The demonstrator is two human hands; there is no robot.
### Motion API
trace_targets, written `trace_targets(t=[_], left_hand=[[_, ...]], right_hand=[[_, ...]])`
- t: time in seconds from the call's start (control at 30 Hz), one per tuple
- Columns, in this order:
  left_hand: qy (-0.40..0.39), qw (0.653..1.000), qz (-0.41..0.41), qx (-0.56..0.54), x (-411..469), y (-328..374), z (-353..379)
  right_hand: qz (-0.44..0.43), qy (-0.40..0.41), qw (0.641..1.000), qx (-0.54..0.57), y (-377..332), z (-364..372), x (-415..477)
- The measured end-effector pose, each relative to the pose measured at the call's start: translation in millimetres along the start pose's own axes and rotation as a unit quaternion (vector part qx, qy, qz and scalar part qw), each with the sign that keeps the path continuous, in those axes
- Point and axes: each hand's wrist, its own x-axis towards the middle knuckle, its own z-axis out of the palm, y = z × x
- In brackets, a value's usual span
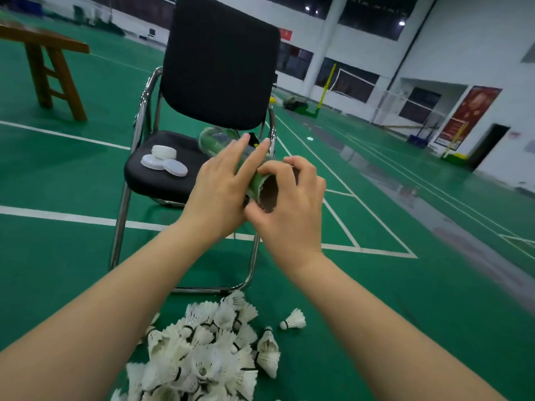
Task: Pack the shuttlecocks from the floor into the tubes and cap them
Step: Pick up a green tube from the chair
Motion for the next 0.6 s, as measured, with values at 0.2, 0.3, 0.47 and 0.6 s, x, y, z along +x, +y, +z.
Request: trace_targets(t=[0.2,0.3,0.47,0.6], left_hand=[[-0.036,0.989,0.142,-0.013,-15.2,33.5,-22.0],[-0.068,0.983,0.172,0.006,-22.2,44.7,-31.2],[-0.153,0.966,0.192,0.084,-45.1,46.5,-42.0],[-0.237,0.954,0.154,0.105,-82.4,29.0,-27.9]], right_hand=[[0.023,-0.023,0.996,0.082,-8.7,-45.9,-32.7],[0.026,-0.023,0.993,0.113,-7.9,-55.9,-46.1],[0.024,-0.069,0.985,0.154,0.4,-49.8,-80.8],[0.044,-0.127,0.978,0.162,8.6,-18.2,-122.1]])
